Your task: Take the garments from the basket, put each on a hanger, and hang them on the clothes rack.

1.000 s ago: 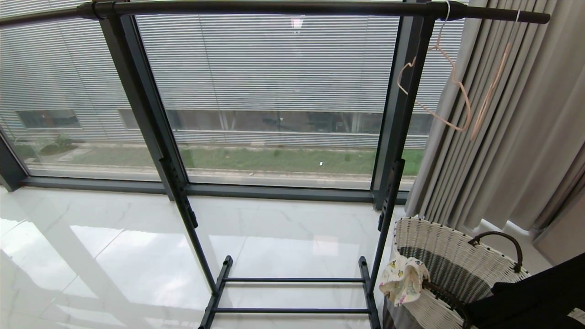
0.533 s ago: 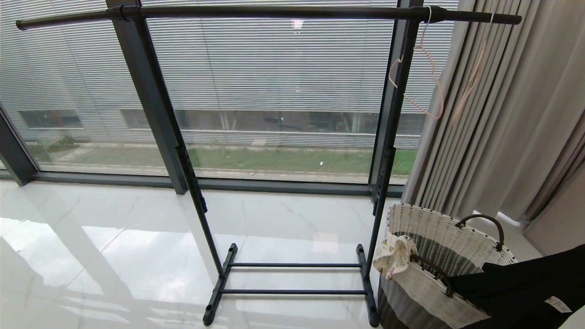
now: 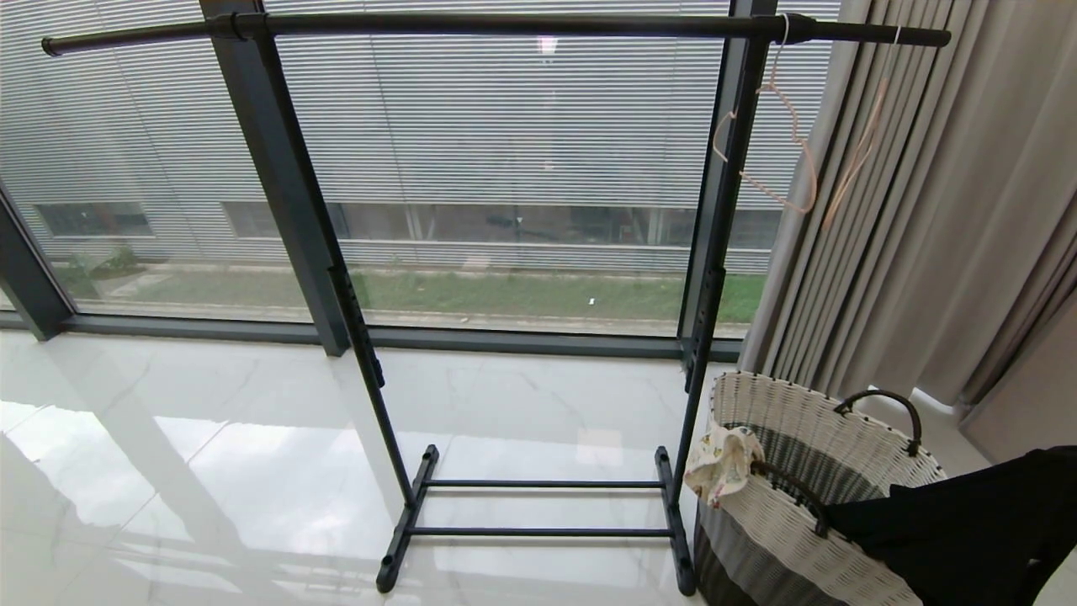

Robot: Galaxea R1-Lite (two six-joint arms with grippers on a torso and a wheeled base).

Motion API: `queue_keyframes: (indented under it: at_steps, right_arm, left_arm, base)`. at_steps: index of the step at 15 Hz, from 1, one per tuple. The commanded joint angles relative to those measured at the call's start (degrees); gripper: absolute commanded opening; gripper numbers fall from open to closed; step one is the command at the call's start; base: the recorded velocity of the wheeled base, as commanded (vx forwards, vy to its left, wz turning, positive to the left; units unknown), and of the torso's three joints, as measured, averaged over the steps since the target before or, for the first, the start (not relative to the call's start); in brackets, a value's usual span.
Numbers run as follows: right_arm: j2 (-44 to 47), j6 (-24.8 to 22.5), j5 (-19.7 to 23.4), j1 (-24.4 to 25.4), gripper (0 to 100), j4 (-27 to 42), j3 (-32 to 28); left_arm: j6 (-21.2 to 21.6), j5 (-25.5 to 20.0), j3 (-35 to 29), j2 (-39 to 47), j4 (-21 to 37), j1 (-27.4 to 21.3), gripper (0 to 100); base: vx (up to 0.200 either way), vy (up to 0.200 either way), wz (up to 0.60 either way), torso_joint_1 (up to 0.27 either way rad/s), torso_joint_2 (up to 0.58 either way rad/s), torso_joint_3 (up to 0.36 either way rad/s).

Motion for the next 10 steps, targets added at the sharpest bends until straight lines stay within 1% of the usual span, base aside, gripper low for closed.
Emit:
queue_keyframes:
  at_steps: [1, 2, 3, 4, 5, 7, 9, 10]
  right_arm:
    - [0.9, 0.9, 0.2, 4.6, 0, 0.0, -0.7]
    - [1.4, 2.1, 0.3, 7.0, 0, -0.2, -0.7]
    - [1.6, 3.0, 0.3, 8.9, 0, -0.3, -0.6]
    - [2.4, 4.4, 0.3, 11.6, 0, -0.5, -0.7]
    - [2.7, 5.3, 0.3, 13.5, 0, -1.4, -0.7]
    - [3.9, 5.7, 0.2, 15.4, 0, -3.2, -1.7]
    - [5.9, 5.7, 0.2, 16.3, 0, -3.2, -4.5]
    - [6.9, 5.8, 0.2, 17.7, 0, -3.2, -5.3]
  left_arm:
    - [-3.3, -7.0, -7.3, 5.1, -0.1, -1.5, 100]
    - [-7.9, -8.0, -14.2, 13.6, -0.3, -2.3, 100]
    - [-9.8, -7.9, -19.2, 20.0, -1.0, -2.2, 100]
    - [-10.3, -8.2, -25.4, 28.7, -2.8, -2.8, 100]
    - [-10.3, -8.6, -28.4, 33.7, -4.0, -4.2, 100]
    - [-10.6, -8.6, -32.0, 42.5, -8.2, -12.4, 100]
    - [-10.5, -8.1, -32.5, 49.7, -12.6, -21.7, 100]
    - [-10.5, -7.1, -32.4, 52.8, -12.9, -26.5, 100]
  base:
    - [0.0, 0.0, 0.0, 0.0, 0.0, 0.0]
    - [0.0, 0.0, 0.0, 0.0, 0.0, 0.0]
    - [0.0, 0.0, 0.0, 0.0, 0.0, 0.0]
    - [0.0, 0.0, 0.0, 0.0, 0.0, 0.0]
    - [0.0, 0.0, 0.0, 0.0, 0.0, 0.0]
    - [0.0, 0.0, 0.0, 0.0, 0.0, 0.0]
    - [0.0, 0.0, 0.0, 0.0, 0.0, 0.0]
    - [0.0, 0.0, 0.0, 0.0, 0.0, 0.0]
